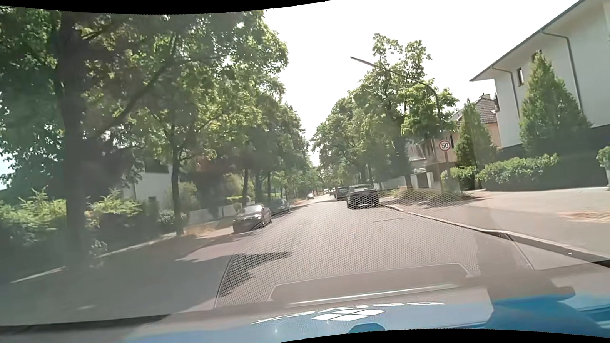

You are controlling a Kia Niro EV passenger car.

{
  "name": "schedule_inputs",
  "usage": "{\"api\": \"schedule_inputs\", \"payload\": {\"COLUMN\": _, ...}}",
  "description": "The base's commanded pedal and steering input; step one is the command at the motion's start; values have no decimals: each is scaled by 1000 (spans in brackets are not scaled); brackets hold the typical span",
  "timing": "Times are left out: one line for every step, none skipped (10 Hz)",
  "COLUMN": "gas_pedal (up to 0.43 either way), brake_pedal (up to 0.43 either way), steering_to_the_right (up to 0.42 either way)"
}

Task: Follow the waypoints while adhering to traffic rules and regulations

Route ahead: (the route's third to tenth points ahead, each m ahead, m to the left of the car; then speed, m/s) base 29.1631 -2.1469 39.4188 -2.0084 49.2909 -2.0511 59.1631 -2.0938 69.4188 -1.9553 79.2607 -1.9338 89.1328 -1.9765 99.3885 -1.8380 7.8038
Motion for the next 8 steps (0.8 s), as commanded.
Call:
{"api": "schedule_inputs", "payload": {"gas_pedal": 150, "brake_pedal": 0, "steering_to_the_right": -1}}
{"api": "schedule_inputs", "payload": {"gas_pedal": 150, "brake_pedal": 0, "steering_to_the_right": 0}}
{"api": "schedule_inputs", "payload": {"gas_pedal": 150, "brake_pedal": 0, "steering_to_the_right": 0}}
{"api": "schedule_inputs", "payload": {"gas_pedal": 150, "brake_pedal": 0, "steering_to_the_right": -1}}
{"api": "schedule_inputs", "payload": {"gas_pedal": 150, "brake_pedal": 0, "steering_to_the_right": -1}}
{"api": "schedule_inputs", "payload": {"gas_pedal": 150, "brake_pedal": 0, "steering_to_the_right": -1}}
{"api": "schedule_inputs", "payload": {"gas_pedal": 150, "brake_pedal": 0, "steering_to_the_right": -1}}
{"api": "schedule_inputs", "payload": {"gas_pedal": 150, "brake_pedal": 0, "steering_to_the_right": -2}}
